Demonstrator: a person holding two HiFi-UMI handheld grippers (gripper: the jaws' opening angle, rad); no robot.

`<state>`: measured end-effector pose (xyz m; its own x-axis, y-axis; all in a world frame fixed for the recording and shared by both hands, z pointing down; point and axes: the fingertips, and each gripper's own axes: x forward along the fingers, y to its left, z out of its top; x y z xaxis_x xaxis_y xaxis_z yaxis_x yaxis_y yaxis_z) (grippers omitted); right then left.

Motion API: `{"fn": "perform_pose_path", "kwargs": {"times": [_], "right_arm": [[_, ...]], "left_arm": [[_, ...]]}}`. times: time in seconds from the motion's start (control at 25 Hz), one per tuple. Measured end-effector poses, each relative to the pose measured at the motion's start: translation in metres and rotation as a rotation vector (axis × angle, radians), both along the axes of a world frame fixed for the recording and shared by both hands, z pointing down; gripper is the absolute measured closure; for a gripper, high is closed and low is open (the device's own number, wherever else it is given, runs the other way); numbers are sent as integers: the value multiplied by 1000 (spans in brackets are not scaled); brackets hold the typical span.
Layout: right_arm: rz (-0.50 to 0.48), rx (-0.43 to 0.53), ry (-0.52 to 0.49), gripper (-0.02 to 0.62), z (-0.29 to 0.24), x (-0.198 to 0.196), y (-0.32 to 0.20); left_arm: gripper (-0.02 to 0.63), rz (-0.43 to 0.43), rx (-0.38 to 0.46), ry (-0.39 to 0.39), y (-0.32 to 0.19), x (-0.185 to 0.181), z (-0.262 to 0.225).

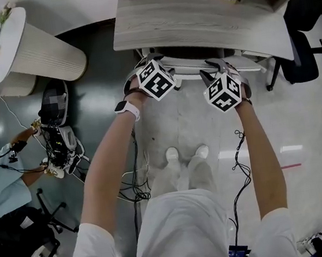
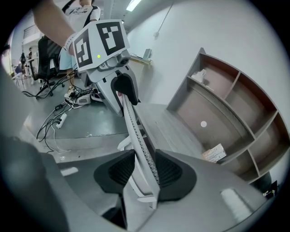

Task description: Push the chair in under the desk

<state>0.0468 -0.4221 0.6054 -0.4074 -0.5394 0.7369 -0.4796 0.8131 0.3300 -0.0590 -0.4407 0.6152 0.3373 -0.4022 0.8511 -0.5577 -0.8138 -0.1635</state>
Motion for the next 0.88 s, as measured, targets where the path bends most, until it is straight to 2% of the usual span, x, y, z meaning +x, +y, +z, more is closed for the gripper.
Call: {"fn": "perform_pose_path", "kwargs": {"times": [0.16, 0.36, 0.64, 0.8, 0.88], "right_arm": [[-43, -5, 9, 449, -2, -5, -4], [-21, 35, 8, 445, -1, -4, -2], [-32, 10, 32, 445, 1, -3, 0], [-91, 17, 94, 420, 2, -6, 6], [-98, 37, 104, 407, -4, -7, 8]], "left_arm": [[370, 10, 0, -11, -5, -5, -1], [368, 7, 18, -15, -3, -3, 0], [368, 16, -14, -30, -1, -3, 1], [369, 55, 44, -74, 3, -11, -9], [368, 58, 69, -63, 8, -13, -19]]}}
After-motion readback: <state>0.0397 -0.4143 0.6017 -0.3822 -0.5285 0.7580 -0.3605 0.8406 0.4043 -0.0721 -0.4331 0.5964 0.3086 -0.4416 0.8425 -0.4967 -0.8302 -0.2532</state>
